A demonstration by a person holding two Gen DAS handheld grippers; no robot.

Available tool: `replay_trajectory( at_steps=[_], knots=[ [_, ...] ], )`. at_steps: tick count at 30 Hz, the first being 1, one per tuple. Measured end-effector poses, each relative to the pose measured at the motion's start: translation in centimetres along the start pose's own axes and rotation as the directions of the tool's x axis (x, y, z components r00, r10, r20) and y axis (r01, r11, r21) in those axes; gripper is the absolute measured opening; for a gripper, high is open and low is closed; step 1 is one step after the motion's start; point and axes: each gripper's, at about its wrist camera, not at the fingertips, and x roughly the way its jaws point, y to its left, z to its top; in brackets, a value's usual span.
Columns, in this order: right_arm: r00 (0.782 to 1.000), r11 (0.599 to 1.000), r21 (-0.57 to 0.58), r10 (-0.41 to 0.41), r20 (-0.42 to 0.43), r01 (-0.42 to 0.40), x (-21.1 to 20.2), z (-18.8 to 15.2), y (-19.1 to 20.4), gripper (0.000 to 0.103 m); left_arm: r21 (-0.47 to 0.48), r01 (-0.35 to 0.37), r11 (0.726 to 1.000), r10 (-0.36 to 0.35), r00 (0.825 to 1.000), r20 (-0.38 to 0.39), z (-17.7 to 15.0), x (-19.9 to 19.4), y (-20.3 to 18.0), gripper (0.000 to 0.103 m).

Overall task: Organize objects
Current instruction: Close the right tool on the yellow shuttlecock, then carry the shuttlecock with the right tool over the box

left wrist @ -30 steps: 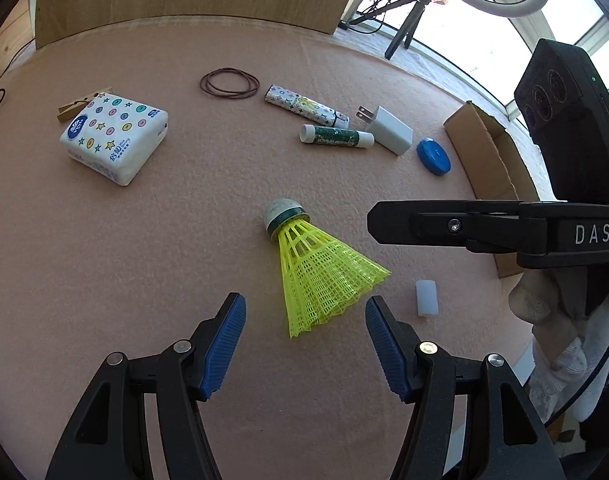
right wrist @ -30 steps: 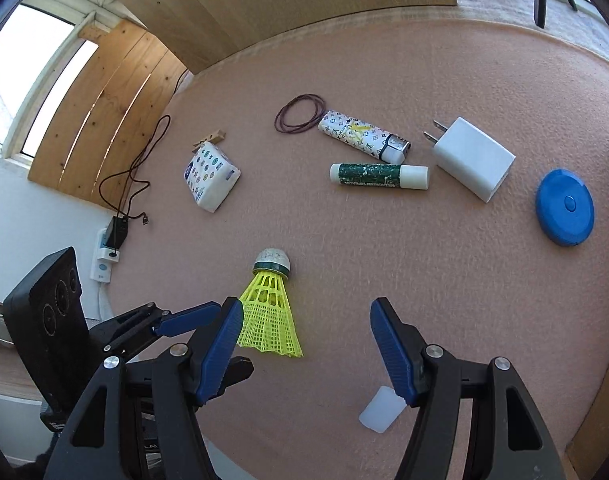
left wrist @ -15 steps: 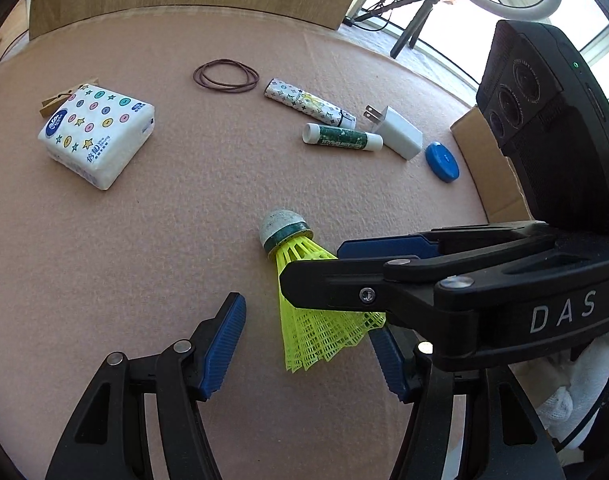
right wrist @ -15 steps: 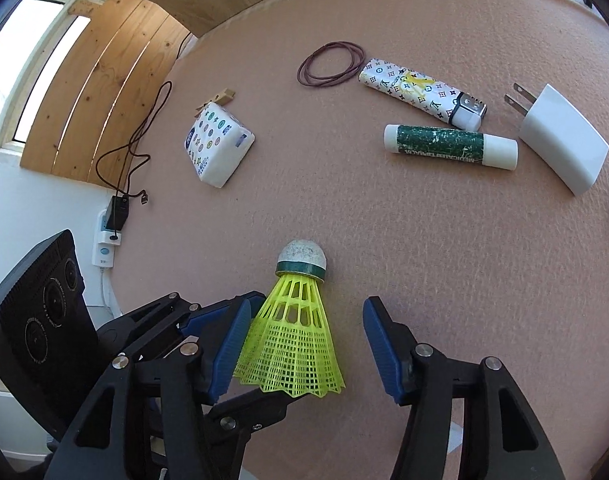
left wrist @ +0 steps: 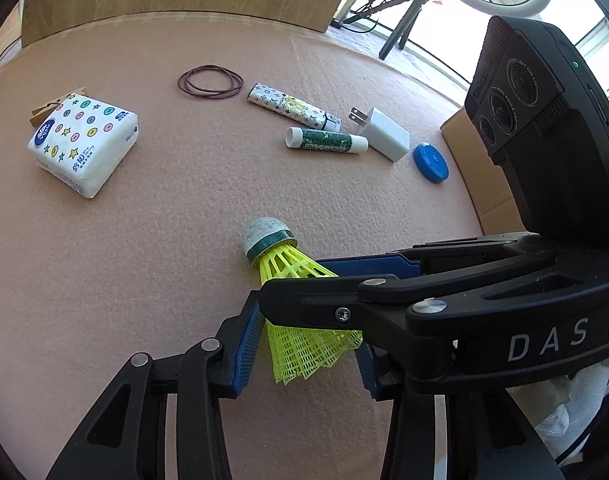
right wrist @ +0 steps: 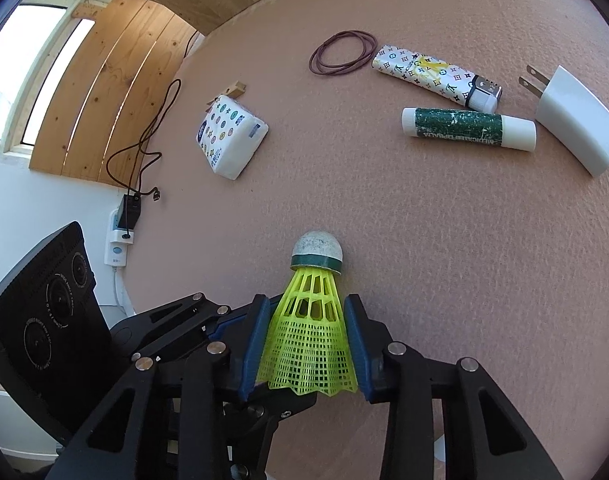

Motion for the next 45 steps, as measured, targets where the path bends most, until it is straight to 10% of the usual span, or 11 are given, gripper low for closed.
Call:
replay_trajectory(
  at_steps=[19, 45],
  knots=[
    [0.978, 0.996, 0.083, -0.044, 0.204, 0.027, -9.9, -2.3, -3.5, 0.034, 0.180, 0.069, 0.981, -0.076, 0.996, 0.036, 3.5, -1.1, -9.2, 0.043],
    [0.882, 0.953, 0.274, -0.235, 0.410, 0.127, -24.6, -5.5, -15.0, 0.034, 0.433, 0.174, 0.885, -0.193, 0.981, 0.000, 9.7, 4.8, -28.8, 0.042]
  ],
)
